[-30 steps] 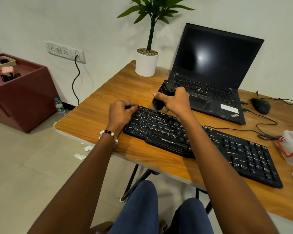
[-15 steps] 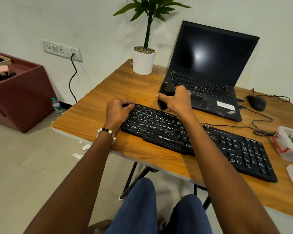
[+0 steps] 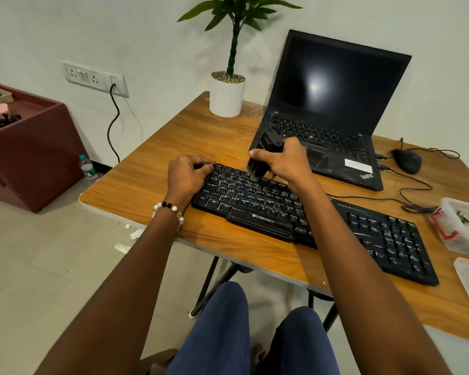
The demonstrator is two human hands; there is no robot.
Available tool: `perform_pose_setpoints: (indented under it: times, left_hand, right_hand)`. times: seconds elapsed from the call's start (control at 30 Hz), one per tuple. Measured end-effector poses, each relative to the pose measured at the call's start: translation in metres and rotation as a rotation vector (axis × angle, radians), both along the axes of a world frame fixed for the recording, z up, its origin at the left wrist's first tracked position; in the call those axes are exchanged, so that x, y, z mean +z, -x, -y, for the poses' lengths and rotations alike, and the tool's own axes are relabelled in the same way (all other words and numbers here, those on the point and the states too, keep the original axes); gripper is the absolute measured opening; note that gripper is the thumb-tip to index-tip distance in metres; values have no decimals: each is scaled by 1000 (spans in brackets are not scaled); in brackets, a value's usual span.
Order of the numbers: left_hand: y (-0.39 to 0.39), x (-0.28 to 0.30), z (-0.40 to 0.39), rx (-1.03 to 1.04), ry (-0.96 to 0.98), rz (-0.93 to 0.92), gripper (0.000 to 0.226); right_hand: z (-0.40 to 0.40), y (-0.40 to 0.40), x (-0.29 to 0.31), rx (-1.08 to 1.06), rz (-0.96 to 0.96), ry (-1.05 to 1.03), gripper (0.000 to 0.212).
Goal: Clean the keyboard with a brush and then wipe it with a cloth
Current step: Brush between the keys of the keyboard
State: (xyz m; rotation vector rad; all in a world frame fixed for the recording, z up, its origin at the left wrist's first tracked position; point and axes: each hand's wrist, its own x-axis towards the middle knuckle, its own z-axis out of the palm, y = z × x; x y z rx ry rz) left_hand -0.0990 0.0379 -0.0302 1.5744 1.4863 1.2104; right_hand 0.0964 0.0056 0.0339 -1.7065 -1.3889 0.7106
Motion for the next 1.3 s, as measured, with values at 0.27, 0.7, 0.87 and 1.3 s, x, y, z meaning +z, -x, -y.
perform_pose_setpoints:
  times: [0.27, 0.7, 0.87, 1.3]
  left_hand:
    - [0, -2, -2, 1, 8, -5, 20]
    - [1, -5, -4, 5, -14, 4, 19]
    - [1, -6, -6, 23, 3, 31, 19]
    - [17, -9, -7, -39, 77, 250, 15]
  right_hand:
    - [4, -7, -3, -32, -64, -14, 30]
    - [1, -5, -5, -108, 145, -51, 35]
    - [9, 7, -3, 76, -225, -22, 25]
    - [-9, 56, -7, 81, 18, -43, 35]
